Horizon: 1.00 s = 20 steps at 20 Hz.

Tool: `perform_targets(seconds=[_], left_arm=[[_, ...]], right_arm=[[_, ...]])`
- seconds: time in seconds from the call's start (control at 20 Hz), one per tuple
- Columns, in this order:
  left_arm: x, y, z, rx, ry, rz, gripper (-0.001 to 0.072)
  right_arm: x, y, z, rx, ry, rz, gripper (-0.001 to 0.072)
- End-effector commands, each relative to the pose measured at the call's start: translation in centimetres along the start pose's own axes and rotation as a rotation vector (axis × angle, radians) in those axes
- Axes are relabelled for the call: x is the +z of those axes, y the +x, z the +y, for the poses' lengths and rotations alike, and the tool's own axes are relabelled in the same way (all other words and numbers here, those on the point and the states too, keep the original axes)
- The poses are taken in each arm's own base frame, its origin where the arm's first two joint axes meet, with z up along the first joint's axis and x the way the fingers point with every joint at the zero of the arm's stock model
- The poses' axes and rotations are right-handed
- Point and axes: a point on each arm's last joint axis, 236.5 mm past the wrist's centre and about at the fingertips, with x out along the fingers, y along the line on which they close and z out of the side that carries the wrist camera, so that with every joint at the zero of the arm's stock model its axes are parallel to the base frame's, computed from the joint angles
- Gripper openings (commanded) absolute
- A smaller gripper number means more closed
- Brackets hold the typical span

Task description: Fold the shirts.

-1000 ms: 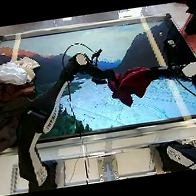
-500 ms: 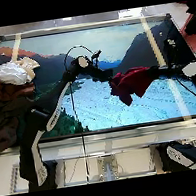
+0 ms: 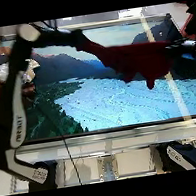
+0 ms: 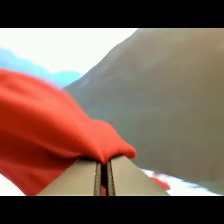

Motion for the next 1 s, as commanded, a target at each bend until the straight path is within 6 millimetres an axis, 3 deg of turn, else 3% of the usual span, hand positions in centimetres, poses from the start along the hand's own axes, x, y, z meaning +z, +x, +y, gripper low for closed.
perform_targets(seconds=[0.0,0.1,0.2,0.3,0.4,0.55,0.65,0.85,0.95], left_arm=[[4.1,-11.5,-2.6,0.143,0.199,-0.134,0.0013],[4.5,-16.3,-6.2,0.152,0.305,-0.178,0.0013],[3.9,-19.8,-8.4,0.173,0.369,-0.195,0.0013],[2.4,-20.8,-7.3,0.235,0.357,-0.158,0.0013],[-0.8,-19.2,-3.7,0.304,0.274,-0.027,0.0013],[-6.2,-14.5,2.5,0.376,0.139,0.144,0.0013],[-9.5,-10.6,6.5,0.401,0.060,0.192,0.0013],[-13.6,-4.1,13.1,0.451,-0.065,0.198,0.0013],[-15.4,-1.2,15.3,0.454,-0.095,0.228,0.0013]], right_arm=[[4.2,-7.1,-0.9,-0.074,-0.031,-0.125,0.0032],[6.3,-10.6,0.8,-0.023,-0.010,-0.223,0.0032],[7.2,-12.1,2.3,0.032,0.013,-0.275,0.0032],[7.1,-11.6,3.2,0.080,0.034,-0.261,0.0033],[6.7,-9.7,4.1,0.136,0.065,-0.219,0.0032],[4.2,-4.0,5.9,0.251,0.150,-0.095,0.0033],[-0.2,1.8,7.0,0.292,0.188,0.061,0.0033],[-9.7,12.7,7.5,0.276,0.261,0.295,0.0033],[-12.5,17.0,7.9,0.267,0.330,0.327,0.0033]])
